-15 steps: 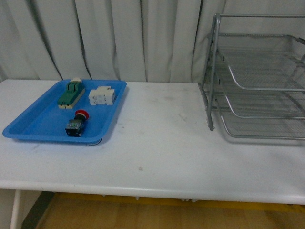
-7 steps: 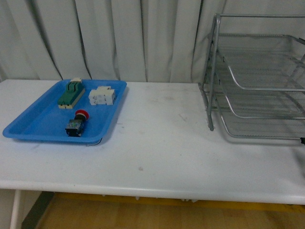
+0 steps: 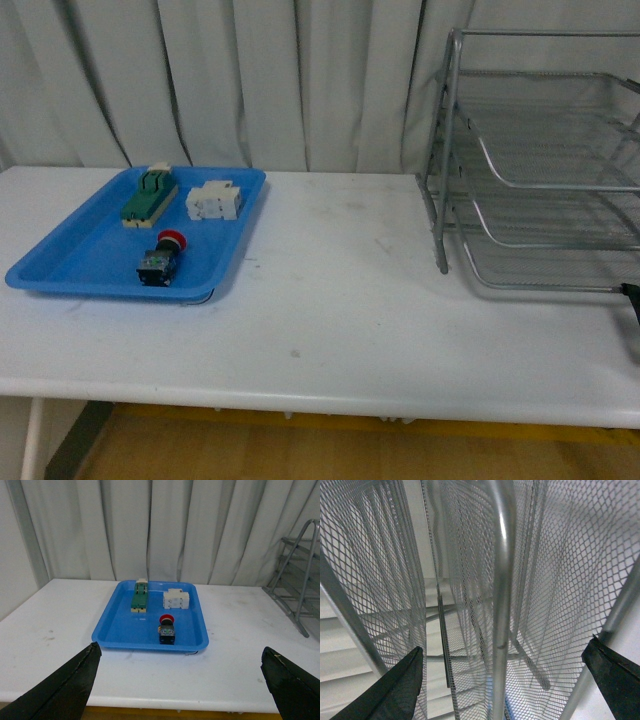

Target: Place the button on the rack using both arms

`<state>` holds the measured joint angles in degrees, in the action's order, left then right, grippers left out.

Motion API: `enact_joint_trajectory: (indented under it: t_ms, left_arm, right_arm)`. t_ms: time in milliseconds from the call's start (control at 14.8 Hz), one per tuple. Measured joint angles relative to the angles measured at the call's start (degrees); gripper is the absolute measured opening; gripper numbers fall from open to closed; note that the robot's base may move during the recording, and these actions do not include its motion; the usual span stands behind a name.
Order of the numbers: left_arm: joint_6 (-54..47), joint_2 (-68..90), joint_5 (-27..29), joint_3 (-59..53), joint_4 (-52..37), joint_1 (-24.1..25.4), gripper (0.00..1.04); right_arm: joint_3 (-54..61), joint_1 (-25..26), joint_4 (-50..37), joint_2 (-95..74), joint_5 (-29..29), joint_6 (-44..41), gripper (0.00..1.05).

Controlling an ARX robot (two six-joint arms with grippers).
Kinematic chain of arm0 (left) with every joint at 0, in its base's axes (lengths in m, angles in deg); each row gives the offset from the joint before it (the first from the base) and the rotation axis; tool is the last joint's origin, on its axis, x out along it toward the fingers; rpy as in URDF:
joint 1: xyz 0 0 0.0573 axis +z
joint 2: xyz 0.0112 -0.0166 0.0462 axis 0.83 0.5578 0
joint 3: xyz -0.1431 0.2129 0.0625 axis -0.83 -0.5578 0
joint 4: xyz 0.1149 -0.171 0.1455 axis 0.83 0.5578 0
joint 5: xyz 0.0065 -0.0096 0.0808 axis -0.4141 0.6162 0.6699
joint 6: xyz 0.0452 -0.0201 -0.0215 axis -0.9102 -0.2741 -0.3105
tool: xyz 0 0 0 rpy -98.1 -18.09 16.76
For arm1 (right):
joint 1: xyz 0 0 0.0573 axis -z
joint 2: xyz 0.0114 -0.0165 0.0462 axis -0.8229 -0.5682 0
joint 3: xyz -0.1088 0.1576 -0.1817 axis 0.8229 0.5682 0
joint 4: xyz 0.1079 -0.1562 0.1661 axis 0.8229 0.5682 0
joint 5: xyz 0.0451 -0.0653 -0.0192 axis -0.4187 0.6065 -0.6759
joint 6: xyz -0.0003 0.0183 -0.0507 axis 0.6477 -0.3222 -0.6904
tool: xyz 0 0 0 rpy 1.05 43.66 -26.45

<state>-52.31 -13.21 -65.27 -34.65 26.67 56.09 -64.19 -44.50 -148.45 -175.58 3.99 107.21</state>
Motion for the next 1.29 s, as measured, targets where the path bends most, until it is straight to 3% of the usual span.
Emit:
enact_joint_trajectory:
  t_ms: [271,407,474,745,1287]
  left_arm:
    - [0.0,0.0,0.0,0.0,0.0,0.0,0.98]
    - [0.0,0.0,0.0,0.0,0.0,0.0,0.98]
    - [0.0,0.0,0.0,0.0,0.0,0.0,0.98]
    - [0.0,0.0,0.0,0.0,0.0,0.0,0.98]
    - [0.0,0.0,0.0,0.0,0.0,0.0,0.98]
  right_arm:
    - [-3.3,0.0,0.0,-1.0,-0.5,-1.4,0.97]
    - [-4.4,0.0,-0.2,-1.1,-1.0,-2.4,0.7]
    - [-4.5,0.0,-0.2,-1.3,-1.2,-3.1,0.46]
    - [-3.3,0.2,-0.3,-2.1,-1.3,-2.7,0.03]
    - [8.2,2.4,-1.4,3.0,-4.0,-3.9,0.03]
